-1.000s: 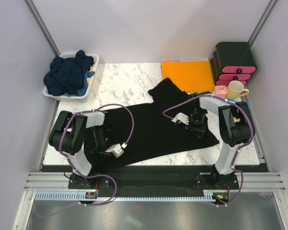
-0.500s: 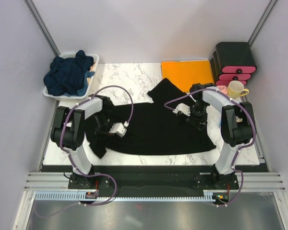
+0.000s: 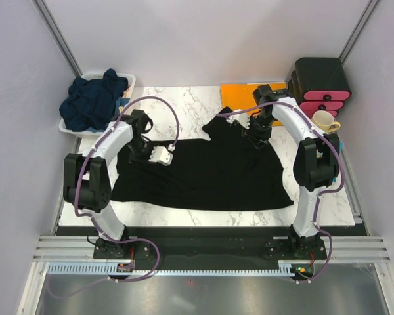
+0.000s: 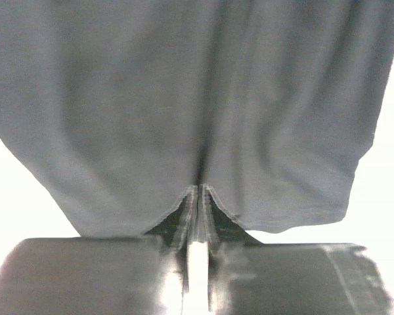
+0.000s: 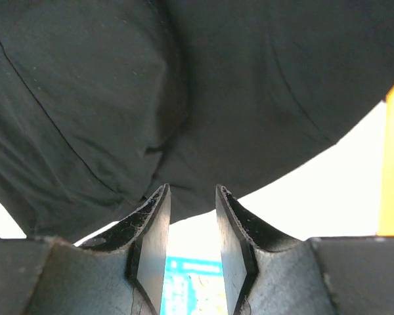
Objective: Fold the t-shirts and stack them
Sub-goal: Fold the tshirt
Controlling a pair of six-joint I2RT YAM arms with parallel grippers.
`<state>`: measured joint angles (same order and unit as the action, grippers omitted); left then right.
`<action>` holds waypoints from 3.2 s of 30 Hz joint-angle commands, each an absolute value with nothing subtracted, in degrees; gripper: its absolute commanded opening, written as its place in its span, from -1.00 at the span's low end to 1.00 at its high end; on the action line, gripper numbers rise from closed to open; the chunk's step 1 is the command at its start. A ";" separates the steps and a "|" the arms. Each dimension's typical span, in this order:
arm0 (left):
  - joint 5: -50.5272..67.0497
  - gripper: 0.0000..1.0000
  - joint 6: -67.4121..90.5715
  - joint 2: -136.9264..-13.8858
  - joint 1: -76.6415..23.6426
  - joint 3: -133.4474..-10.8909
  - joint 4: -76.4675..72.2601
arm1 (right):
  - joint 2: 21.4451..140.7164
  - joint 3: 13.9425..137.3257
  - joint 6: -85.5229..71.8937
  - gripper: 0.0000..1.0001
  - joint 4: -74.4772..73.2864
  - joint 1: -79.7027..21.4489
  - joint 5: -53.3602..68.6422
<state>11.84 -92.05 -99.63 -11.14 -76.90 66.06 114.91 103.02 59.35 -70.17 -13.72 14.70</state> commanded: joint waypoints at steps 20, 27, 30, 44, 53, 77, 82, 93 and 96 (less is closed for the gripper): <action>9.41 -0.96 -94.04 -101.43 -11.25 -48.26 66.89 | 117.25 100.11 53.70 -0.40 -57.04 -15.56 14.86; 10.02 -0.96 -93.61 -98.97 -11.43 -44.38 67.06 | 117.60 100.72 55.02 -0.40 -56.60 -15.56 13.53; 11.77 -0.96 -89.65 -99.49 -10.29 -50.87 69.15 | 117.77 101.16 54.67 -0.39 -56.51 -15.56 14.41; 14.59 -0.64 -93.60 -94.31 -8.88 -65.66 80.78 | 119.79 104.42 53.70 -0.19 -55.73 -15.56 15.12; 10.19 -0.96 -90.88 -99.23 -8.53 -57.30 72.69 | 118.66 103.36 53.44 -0.19 -54.67 -15.56 13.89; 6.24 0.60 -68.73 -112.14 -0.09 -92.00 47.99 | 137.64 123.49 28.75 0.10 -40.11 -11.16 9.49; 3.87 0.62 -71.45 -114.08 -0.09 -94.74 46.06 | 134.57 118.39 26.54 0.10 -29.63 -10.55 10.98; 0.18 0.61 -80.50 -116.37 -0.35 -92.29 46.14 | 140.97 124.36 18.91 0.11 -22.86 -10.81 22.32; 0.09 0.62 -80.86 -116.46 -1.05 -91.94 46.14 | 142.03 124.89 15.56 0.11 -19.87 -10.81 24.60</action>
<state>2.20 -77.47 -115.74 -0.67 -92.49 46.94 139.76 122.10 21.56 -25.54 -10.55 18.94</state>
